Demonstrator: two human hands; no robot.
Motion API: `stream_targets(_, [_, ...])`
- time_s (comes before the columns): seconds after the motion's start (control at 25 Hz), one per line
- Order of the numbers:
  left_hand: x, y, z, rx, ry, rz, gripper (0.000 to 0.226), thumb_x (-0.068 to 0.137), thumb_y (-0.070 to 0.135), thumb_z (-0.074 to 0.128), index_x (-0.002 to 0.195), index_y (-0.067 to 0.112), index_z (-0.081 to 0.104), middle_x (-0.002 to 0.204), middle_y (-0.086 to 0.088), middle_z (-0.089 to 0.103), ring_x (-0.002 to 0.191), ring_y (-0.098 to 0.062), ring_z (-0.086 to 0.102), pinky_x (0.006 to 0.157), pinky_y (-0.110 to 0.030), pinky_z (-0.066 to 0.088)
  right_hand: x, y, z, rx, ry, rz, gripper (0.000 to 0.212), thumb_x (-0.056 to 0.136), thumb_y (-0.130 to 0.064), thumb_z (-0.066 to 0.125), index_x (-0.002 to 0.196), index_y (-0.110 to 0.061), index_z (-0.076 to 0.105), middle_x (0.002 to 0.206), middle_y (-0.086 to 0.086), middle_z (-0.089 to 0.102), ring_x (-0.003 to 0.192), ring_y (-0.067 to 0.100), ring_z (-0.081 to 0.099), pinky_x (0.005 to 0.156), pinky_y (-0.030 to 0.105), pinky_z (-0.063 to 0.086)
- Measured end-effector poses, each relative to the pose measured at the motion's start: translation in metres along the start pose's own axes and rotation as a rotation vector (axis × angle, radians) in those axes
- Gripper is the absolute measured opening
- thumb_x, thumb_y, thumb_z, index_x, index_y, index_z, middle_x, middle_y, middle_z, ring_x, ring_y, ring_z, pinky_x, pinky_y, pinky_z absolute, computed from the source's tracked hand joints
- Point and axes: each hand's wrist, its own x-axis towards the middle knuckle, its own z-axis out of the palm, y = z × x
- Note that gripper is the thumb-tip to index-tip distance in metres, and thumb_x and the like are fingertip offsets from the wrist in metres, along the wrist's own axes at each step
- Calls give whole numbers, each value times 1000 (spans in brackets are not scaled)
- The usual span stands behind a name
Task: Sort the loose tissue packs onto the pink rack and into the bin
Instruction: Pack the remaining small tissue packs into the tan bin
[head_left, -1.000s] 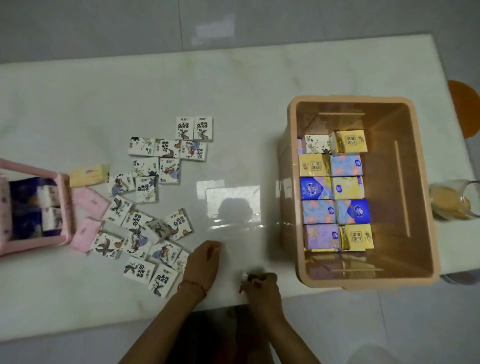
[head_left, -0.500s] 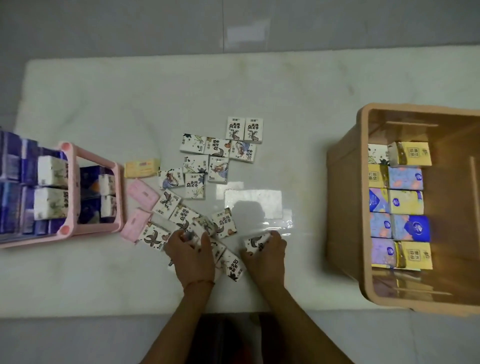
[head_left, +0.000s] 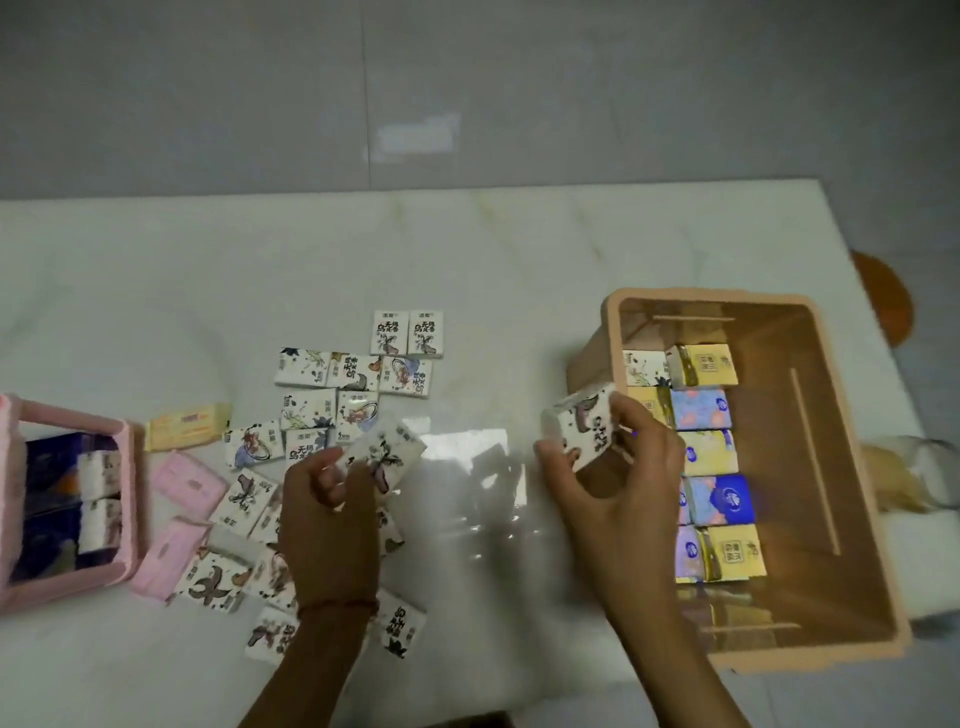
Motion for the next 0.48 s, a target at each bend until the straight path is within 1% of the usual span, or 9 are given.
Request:
stream_targets(0.08, [-20, 45, 28, -108, -166, 135, 15, 88, 11, 59, 102, 15, 55, 87, -3, 59, 80, -17, 59, 67, -19, 47, 33, 22, -37, -16, 144, 151, 59, 74, -27, 76, 125, -17, 49, 122, 1, 49, 107, 9, 53, 88, 22, 47])
stream_targets(0.12, [-33, 64, 47, -143, -271, 169, 14, 88, 10, 58, 97, 19, 54, 85, 0, 60, 76, -12, 61, 66, -20, 50, 49, 39, -51, -66, 173, 201, 59, 74, -27, 76, 125, -13, 49, 121, 5, 52, 108, 16, 55, 88, 29, 48])
stream_targets(0.16, [-45, 76, 70, -141, -382, 193, 14, 88, 9, 58, 95, 20, 53, 83, 3, 60, 74, -7, 61, 63, -17, 52, 64, 57, -62, -137, 182, 221, 58, 74, -27, 77, 122, -9, 50, 118, 8, 56, 108, 22, 56, 89, 34, 48])
stream_targets(0.2, [-58, 86, 96, -102, -486, 207, 14, 89, 8, 57, 96, 19, 53, 82, 6, 59, 73, -5, 60, 59, -10, 50, 76, 75, -69, -204, 179, 230, 58, 72, -27, 77, 119, -5, 51, 115, 11, 57, 108, 27, 55, 88, 36, 46])
stream_targets(0.24, [-69, 89, 122, -29, -559, 208, 13, 89, 8, 57, 99, 16, 54, 83, 5, 59, 74, -8, 60, 58, -6, 47, 87, 89, -71, -260, 159, 243, 56, 72, -26, 77, 117, -3, 52, 113, 13, 58, 108, 30, 54, 88, 35, 43])
stream_targets(0.28, [-77, 90, 150, 47, -600, 193, 16, 89, 7, 56, 104, 12, 55, 88, 0, 60, 80, -14, 61, 63, -8, 48, 95, 101, -71, -308, 126, 260, 55, 73, -25, 76, 116, -1, 52, 114, 15, 57, 110, 31, 51, 87, 33, 38])
stream_targets(0.36, [-85, 87, 196, 174, -569, 164, 23, 89, 5, 54, 112, 7, 53, 101, -10, 62, 94, -25, 60, 80, -21, 48, 109, 121, -68, -409, 74, 263, 55, 77, -27, 71, 119, 0, 49, 118, 18, 54, 114, 33, 46, 87, 33, 31])
stream_targets(0.4, [-84, 85, 213, 244, -573, 159, 20, 89, 3, 52, 109, 4, 52, 99, -12, 61, 94, -26, 59, 82, -24, 45, 113, 128, -66, -469, 69, 248, 55, 79, -30, 69, 120, 0, 48, 120, 20, 52, 114, 34, 44, 88, 34, 30])
stream_targets(0.48, [-86, 86, 242, 389, -614, 166, 6, 90, -1, 47, 94, 3, 48, 85, -8, 53, 86, -23, 52, 80, -20, 40, 123, 143, -66, -542, 84, 233, 57, 80, -34, 67, 122, 0, 46, 121, 21, 49, 113, 37, 44, 90, 39, 31])
